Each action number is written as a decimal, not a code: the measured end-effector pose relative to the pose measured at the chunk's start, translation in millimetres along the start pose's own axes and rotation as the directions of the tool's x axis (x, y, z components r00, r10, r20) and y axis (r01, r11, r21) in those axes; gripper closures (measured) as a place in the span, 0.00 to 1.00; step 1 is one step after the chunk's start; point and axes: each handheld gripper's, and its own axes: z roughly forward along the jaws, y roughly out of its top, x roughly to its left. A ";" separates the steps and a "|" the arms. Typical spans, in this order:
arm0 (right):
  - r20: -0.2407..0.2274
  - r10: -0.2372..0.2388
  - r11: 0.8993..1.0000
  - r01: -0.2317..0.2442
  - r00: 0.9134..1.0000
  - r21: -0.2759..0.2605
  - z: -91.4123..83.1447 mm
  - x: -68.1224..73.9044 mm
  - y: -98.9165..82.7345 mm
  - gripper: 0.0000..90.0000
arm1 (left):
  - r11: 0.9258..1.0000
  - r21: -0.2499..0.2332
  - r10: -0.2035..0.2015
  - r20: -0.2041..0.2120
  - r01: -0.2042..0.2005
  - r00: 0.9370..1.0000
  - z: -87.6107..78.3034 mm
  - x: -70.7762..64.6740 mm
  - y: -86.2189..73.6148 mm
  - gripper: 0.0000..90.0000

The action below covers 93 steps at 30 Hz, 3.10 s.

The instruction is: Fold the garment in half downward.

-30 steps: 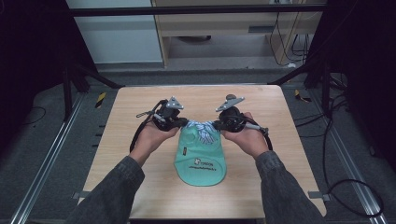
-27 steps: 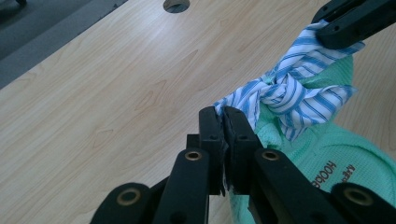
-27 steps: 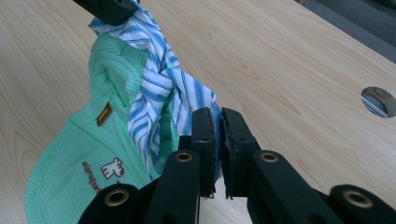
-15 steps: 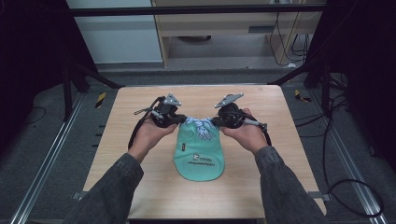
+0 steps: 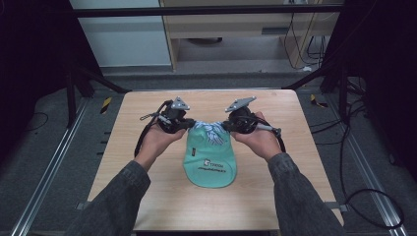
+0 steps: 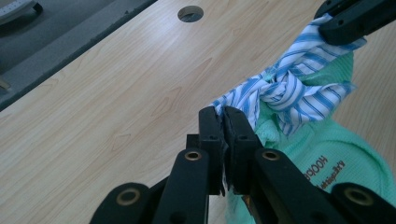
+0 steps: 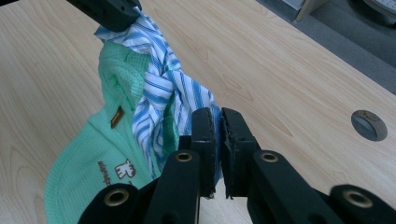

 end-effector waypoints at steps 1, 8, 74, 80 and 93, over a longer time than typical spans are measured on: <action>0.001 -0.002 1.000 0.002 1.000 0.001 0.4 -0.1 0.4 0.94 | 1.000 0.003 0.003 -0.001 -0.003 1.000 -0.1 0.0 0.0 0.96; 0.020 -0.006 1.000 0.006 1.000 0.010 1.8 0.3 0.1 0.94 | 1.000 -0.007 0.012 -0.010 -0.012 1.000 3.5 0.4 3.7 0.96; 0.000 -0.079 0.997 0.079 0.997 0.002 8.4 35.0 -58.1 0.94 | 0.999 -0.027 0.045 0.005 -0.045 0.999 12.4 -44.9 -52.5 0.96; -0.005 -0.085 0.996 0.085 0.996 0.005 8.3 38.2 -62.9 0.94 | 0.999 -0.044 0.030 0.015 -0.029 0.999 13.3 -49.5 -58.5 0.96; -0.015 -0.100 0.995 0.100 0.995 0.013 7.8 43.4 -71.7 0.93 | 0.998 -0.043 0.037 0.030 -0.036 0.999 16.2 -58.7 -68.6 0.96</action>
